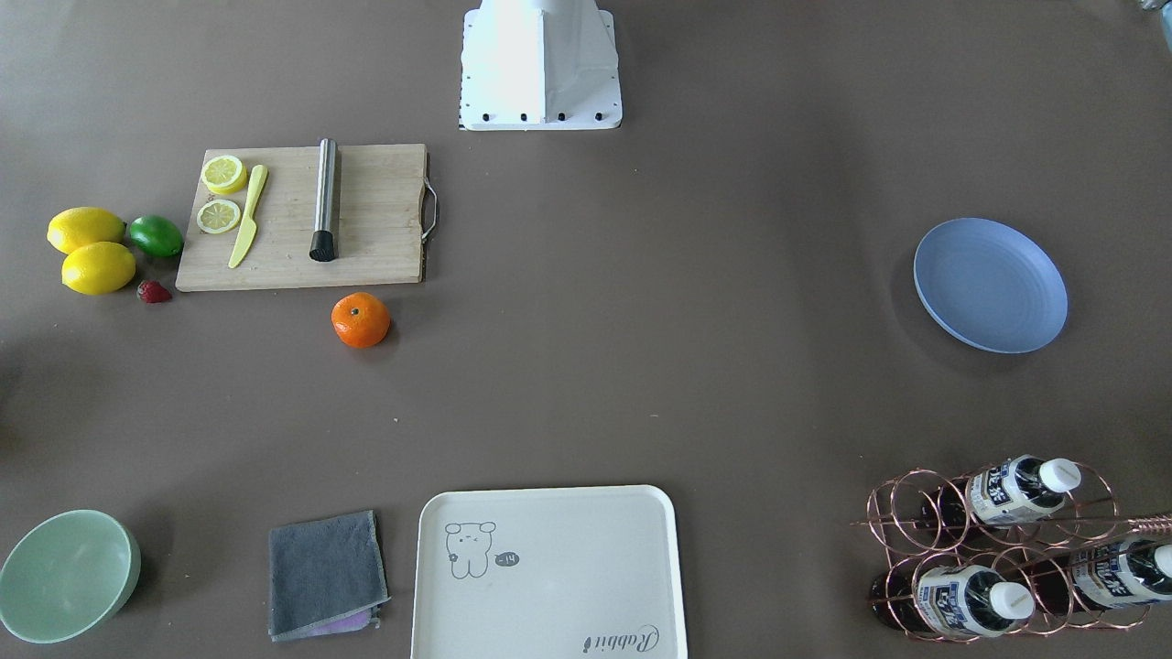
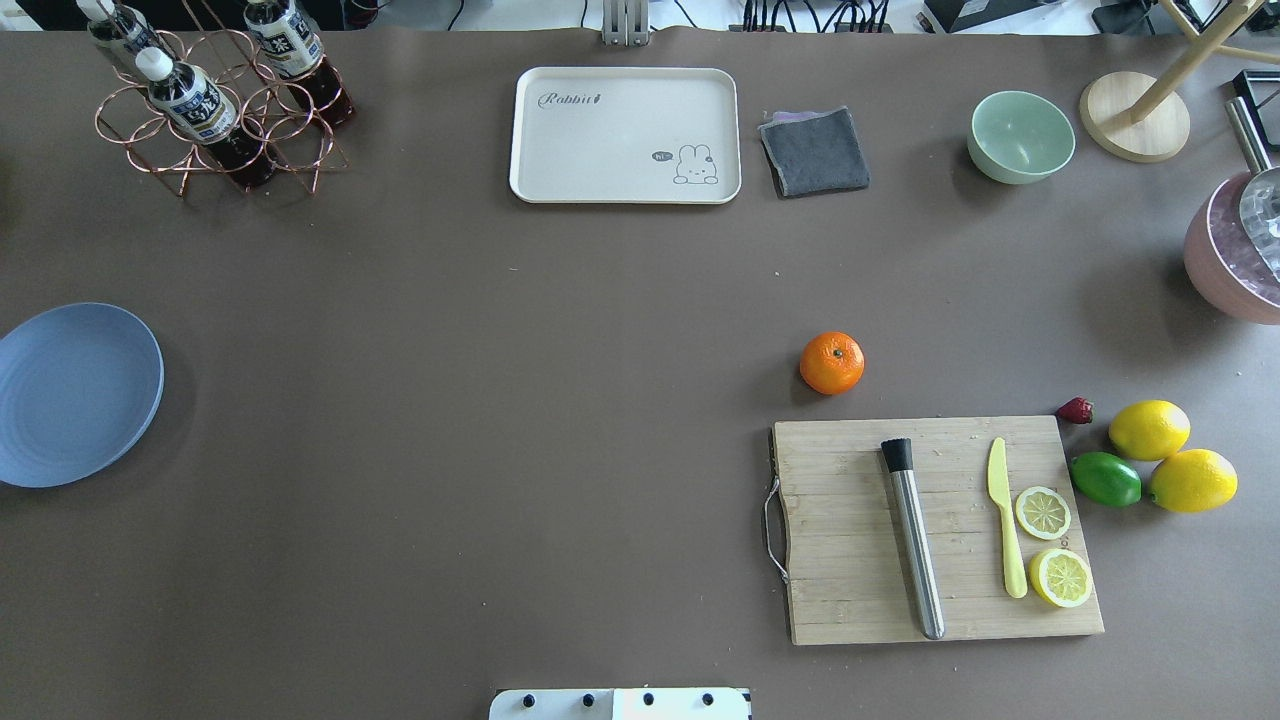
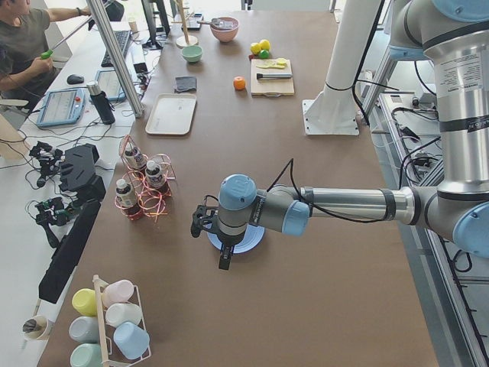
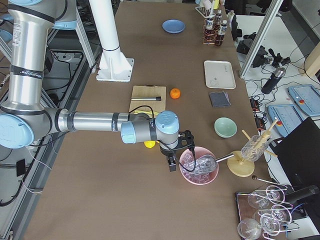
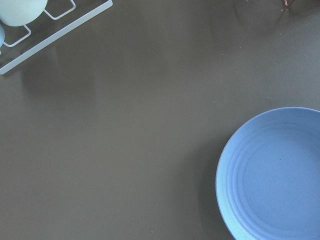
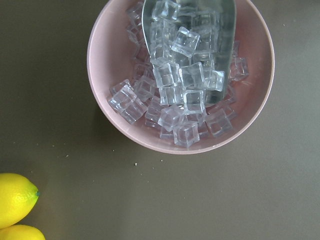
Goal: Pick orange to plate
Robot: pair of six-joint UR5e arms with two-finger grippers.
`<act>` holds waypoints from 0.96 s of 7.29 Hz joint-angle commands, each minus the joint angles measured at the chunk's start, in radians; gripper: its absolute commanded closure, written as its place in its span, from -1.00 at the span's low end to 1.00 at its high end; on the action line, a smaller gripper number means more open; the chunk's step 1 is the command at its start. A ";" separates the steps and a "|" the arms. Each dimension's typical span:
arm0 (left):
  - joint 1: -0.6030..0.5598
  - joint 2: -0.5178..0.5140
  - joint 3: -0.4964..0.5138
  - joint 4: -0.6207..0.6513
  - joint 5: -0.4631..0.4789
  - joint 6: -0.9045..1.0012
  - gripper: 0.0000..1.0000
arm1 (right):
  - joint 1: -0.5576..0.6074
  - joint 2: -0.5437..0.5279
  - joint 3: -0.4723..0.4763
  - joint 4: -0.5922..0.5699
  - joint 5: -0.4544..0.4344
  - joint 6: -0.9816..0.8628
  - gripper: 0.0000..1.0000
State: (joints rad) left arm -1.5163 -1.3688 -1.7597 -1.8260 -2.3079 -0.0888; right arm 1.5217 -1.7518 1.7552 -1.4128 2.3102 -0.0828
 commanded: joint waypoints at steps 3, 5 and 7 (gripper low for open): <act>0.002 -0.003 -0.001 -0.006 -0.008 0.000 -0.94 | 0.000 -0.003 0.003 0.000 0.000 0.000 -1.00; 0.002 0.000 0.005 -0.004 -0.008 0.003 -0.94 | 0.000 -0.003 0.003 0.000 0.002 0.000 -1.00; 0.002 -0.006 0.045 -0.001 0.004 0.000 -0.95 | 0.000 -0.003 0.001 0.000 0.002 0.000 -1.00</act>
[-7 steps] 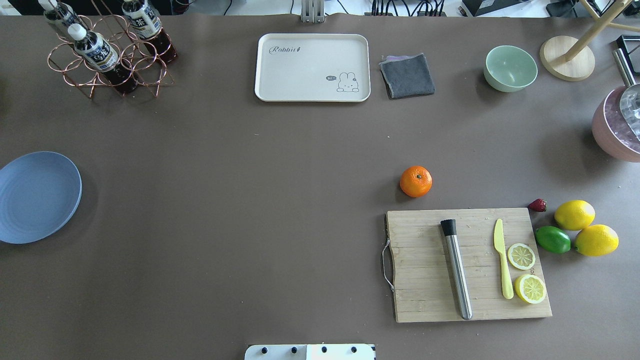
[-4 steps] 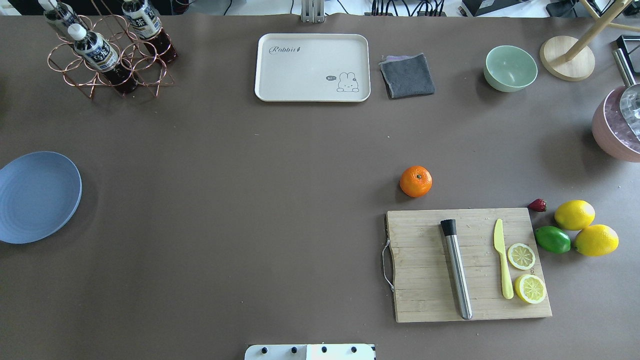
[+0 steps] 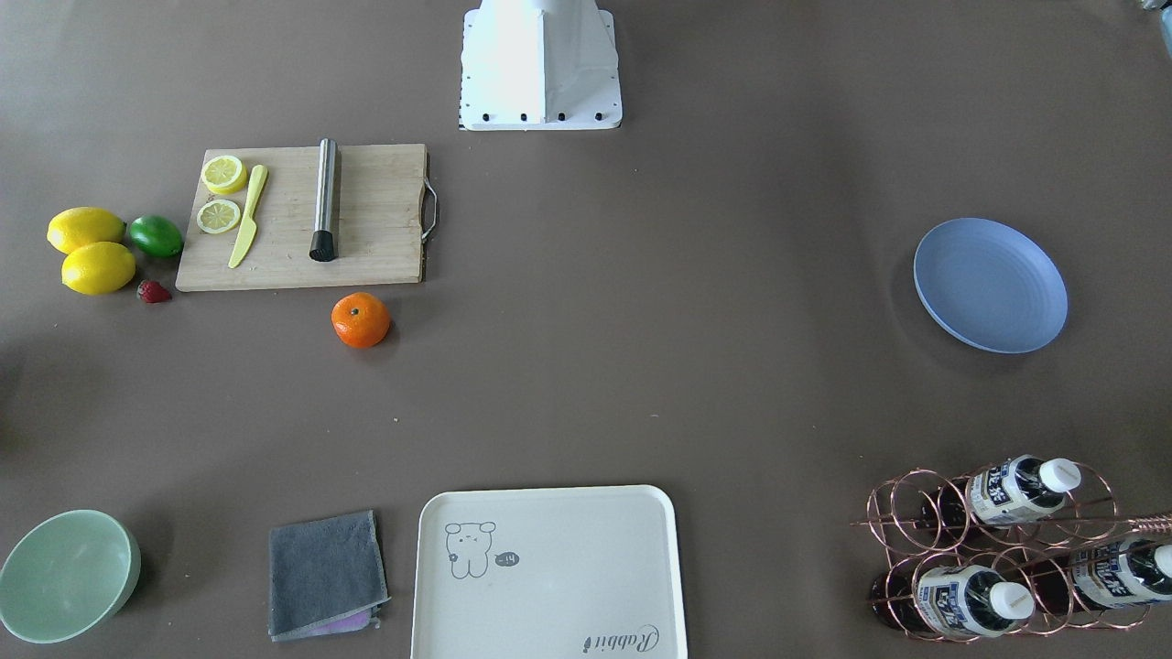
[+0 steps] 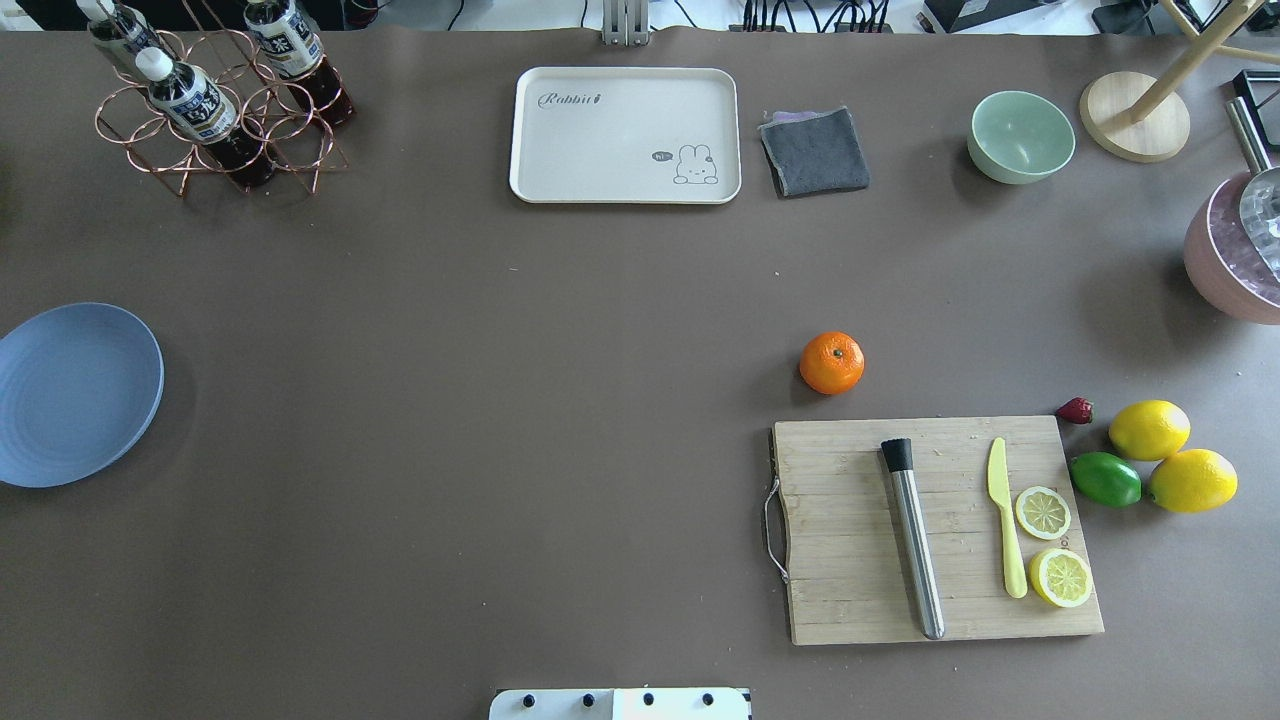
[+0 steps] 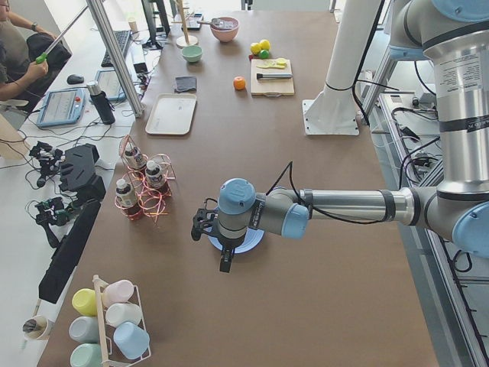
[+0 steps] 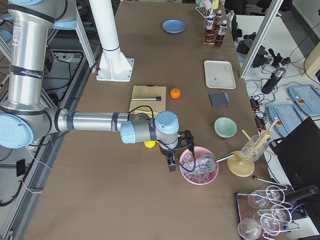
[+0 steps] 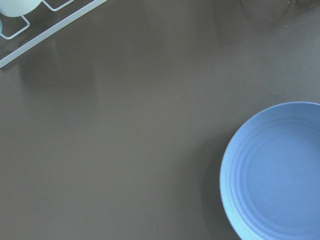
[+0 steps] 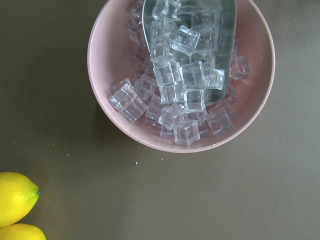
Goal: Pick orange to plate
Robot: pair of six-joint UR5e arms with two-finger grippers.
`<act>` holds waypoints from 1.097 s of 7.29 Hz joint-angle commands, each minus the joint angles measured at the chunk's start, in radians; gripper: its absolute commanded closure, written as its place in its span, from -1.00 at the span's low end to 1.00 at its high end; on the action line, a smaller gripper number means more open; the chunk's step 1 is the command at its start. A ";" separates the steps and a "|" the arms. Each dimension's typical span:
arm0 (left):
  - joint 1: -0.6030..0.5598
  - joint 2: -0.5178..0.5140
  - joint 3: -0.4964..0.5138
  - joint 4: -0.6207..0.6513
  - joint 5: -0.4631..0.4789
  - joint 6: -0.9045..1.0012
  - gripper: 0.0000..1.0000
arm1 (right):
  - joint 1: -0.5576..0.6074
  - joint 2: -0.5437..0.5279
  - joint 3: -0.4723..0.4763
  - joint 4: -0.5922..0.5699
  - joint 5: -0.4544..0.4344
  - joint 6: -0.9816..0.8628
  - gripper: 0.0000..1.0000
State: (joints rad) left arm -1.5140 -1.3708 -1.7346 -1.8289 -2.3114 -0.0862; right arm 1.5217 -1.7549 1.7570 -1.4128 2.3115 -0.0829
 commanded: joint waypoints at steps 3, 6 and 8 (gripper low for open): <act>0.002 0.012 0.009 -0.022 0.011 0.000 -0.95 | 0.000 0.003 -0.005 0.000 0.000 0.000 -1.00; 0.003 0.012 0.010 -0.030 0.009 -0.001 -0.94 | 0.000 0.003 -0.008 0.000 0.000 0.000 -1.00; 0.003 0.012 0.012 -0.032 0.009 -0.001 -0.94 | 0.000 0.000 -0.010 0.000 0.000 -0.003 -1.00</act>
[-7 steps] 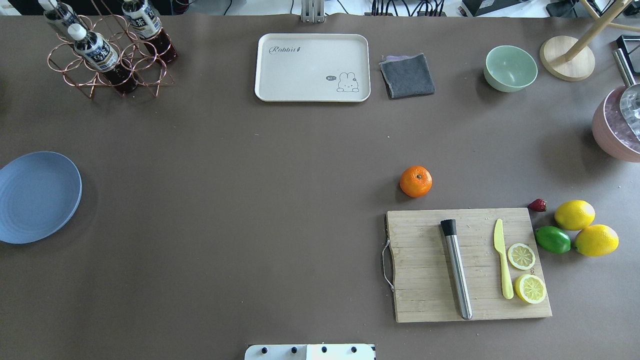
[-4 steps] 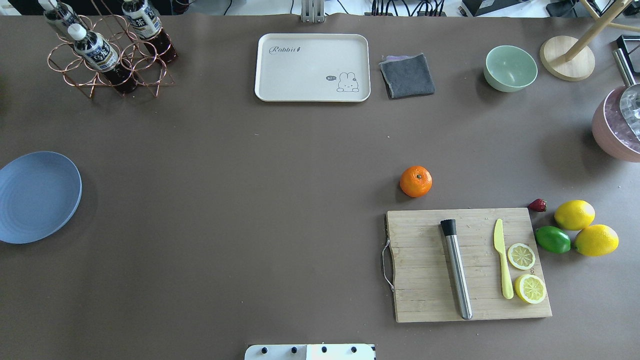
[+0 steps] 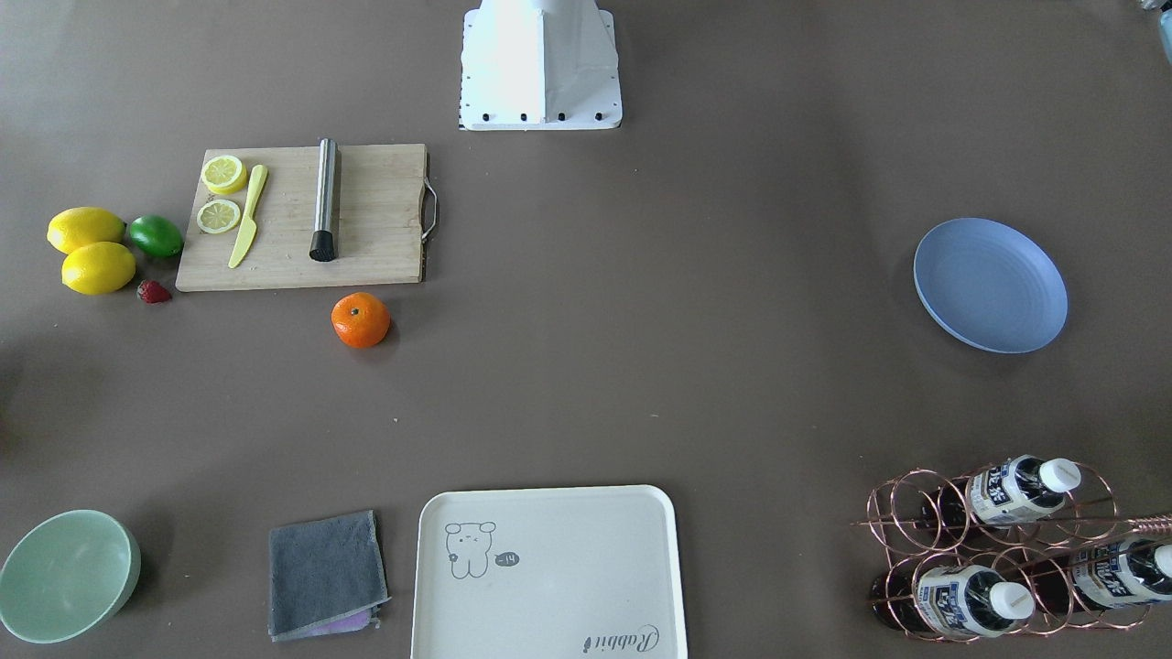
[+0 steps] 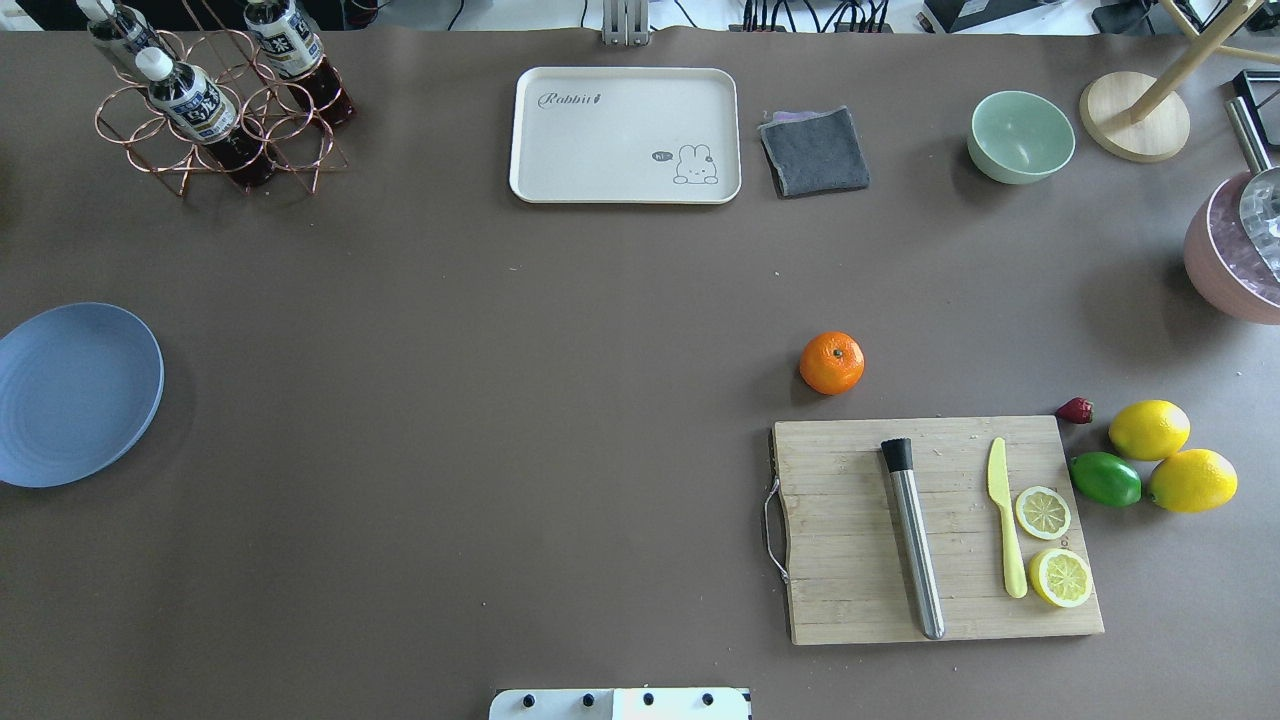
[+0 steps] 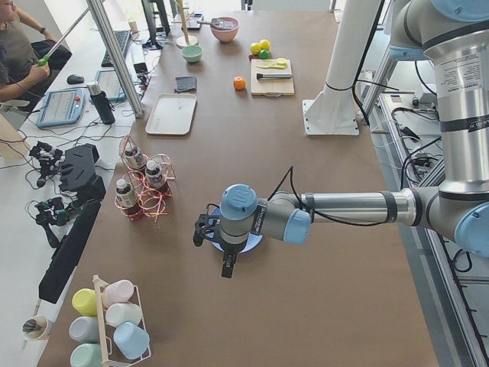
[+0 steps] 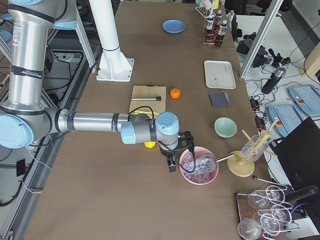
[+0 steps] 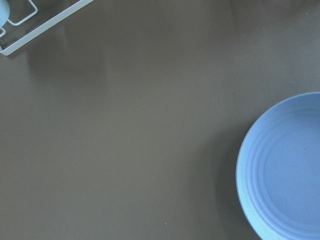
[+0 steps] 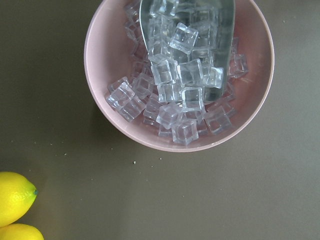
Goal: Pick orange to plate
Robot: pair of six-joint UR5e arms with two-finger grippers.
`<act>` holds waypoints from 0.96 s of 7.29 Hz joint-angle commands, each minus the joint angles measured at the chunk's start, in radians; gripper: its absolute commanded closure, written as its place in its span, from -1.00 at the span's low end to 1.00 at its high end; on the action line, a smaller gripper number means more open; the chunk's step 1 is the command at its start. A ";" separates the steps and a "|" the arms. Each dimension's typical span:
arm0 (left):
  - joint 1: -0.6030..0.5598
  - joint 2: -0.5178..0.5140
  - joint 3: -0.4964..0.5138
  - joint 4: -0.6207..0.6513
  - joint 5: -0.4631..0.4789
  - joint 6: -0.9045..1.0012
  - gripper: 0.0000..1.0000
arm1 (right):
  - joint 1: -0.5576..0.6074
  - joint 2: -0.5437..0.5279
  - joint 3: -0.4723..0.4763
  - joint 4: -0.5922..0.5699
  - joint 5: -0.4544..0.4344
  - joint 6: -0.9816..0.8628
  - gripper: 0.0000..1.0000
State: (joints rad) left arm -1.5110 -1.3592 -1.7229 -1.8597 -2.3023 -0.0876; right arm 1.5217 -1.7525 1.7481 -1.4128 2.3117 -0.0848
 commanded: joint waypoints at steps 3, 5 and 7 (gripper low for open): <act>0.012 -0.001 -0.001 -0.001 0.000 0.002 -0.94 | 0.000 0.001 -0.001 0.002 -0.002 -0.003 -1.00; 0.046 -0.004 0.002 -0.001 0.001 -0.001 -0.94 | 0.000 0.001 -0.002 0.002 -0.003 -0.003 -1.00; 0.046 -0.005 0.002 -0.001 0.000 -0.003 -0.94 | -0.002 0.002 -0.002 0.002 -0.003 -0.003 -1.00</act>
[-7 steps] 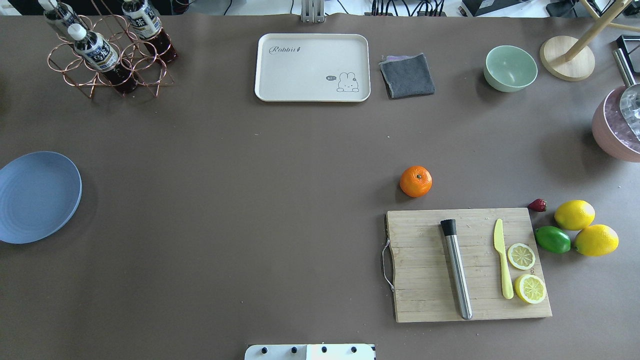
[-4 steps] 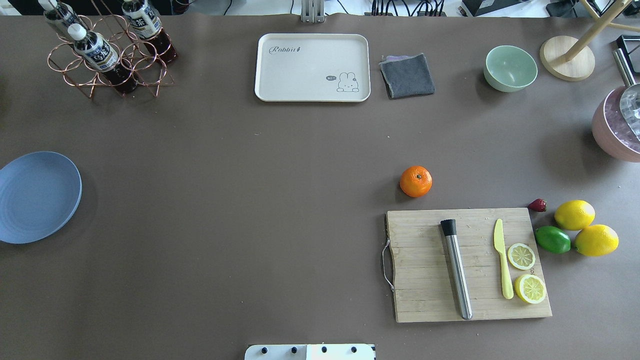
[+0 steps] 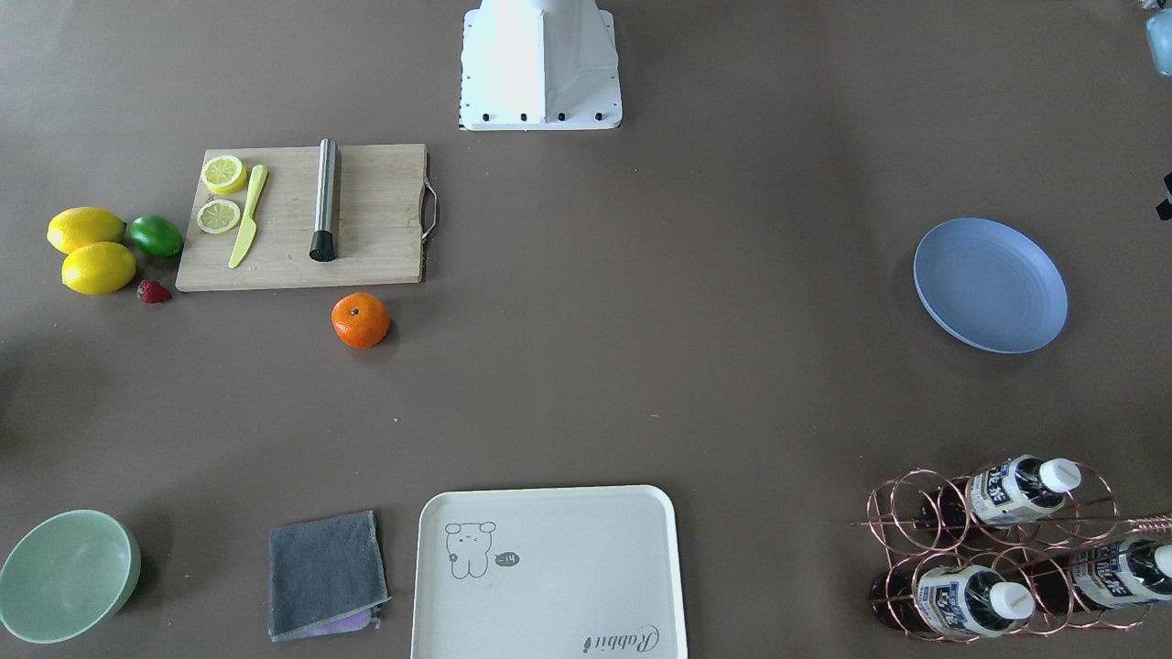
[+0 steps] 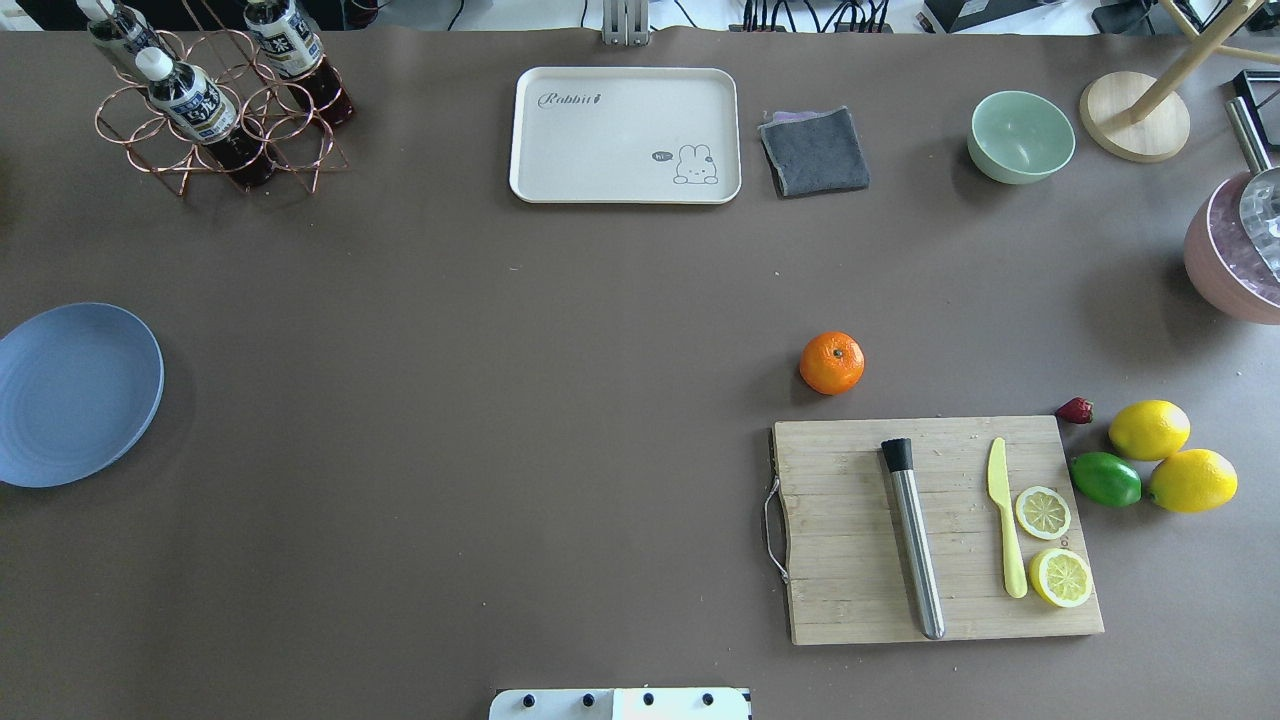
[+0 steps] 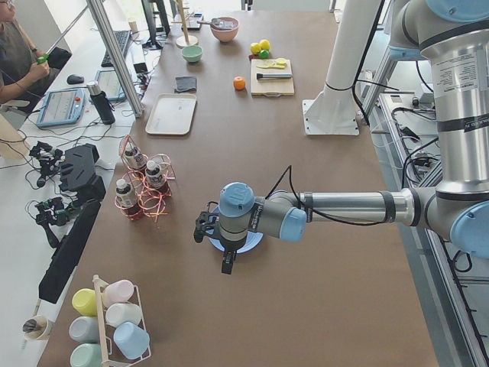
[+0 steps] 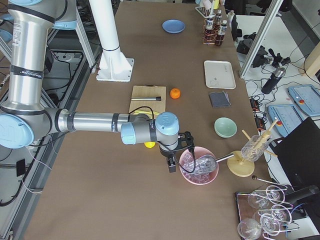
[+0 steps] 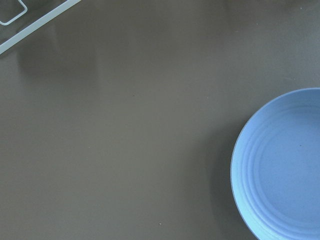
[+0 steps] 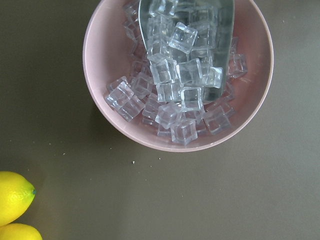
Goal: Pick orange to plate
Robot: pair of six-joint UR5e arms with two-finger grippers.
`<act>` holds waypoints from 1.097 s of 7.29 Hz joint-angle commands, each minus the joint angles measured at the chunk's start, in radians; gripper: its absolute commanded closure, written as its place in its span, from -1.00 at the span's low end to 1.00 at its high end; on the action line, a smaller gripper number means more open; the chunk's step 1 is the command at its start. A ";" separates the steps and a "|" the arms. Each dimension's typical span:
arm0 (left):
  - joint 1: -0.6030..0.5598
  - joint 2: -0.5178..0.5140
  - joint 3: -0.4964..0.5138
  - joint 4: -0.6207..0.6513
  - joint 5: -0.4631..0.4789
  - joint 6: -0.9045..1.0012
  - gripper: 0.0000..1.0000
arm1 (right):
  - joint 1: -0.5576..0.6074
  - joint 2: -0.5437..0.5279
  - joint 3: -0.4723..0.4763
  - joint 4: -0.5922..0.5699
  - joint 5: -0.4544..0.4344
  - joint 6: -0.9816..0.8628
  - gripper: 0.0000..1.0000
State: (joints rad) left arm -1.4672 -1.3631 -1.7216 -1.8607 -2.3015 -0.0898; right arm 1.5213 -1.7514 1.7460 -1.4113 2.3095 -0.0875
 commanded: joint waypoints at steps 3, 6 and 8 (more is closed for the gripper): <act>0.002 -0.001 0.007 0.003 -0.001 -0.001 -0.93 | -0.003 0.003 0.004 0.000 0.008 -0.021 -1.00; 0.027 -0.008 0.033 0.002 -0.001 -0.014 -0.93 | -0.003 0.003 0.004 0.000 0.016 -0.021 -1.00; 0.134 -0.016 0.097 -0.181 0.001 -0.190 -0.95 | -0.006 -0.006 -0.002 0.032 0.025 -0.021 -1.00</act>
State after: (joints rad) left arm -1.3941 -1.3762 -1.6698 -1.9282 -2.3022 -0.1843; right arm 1.5170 -1.7517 1.7482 -1.4019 2.3274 -0.1095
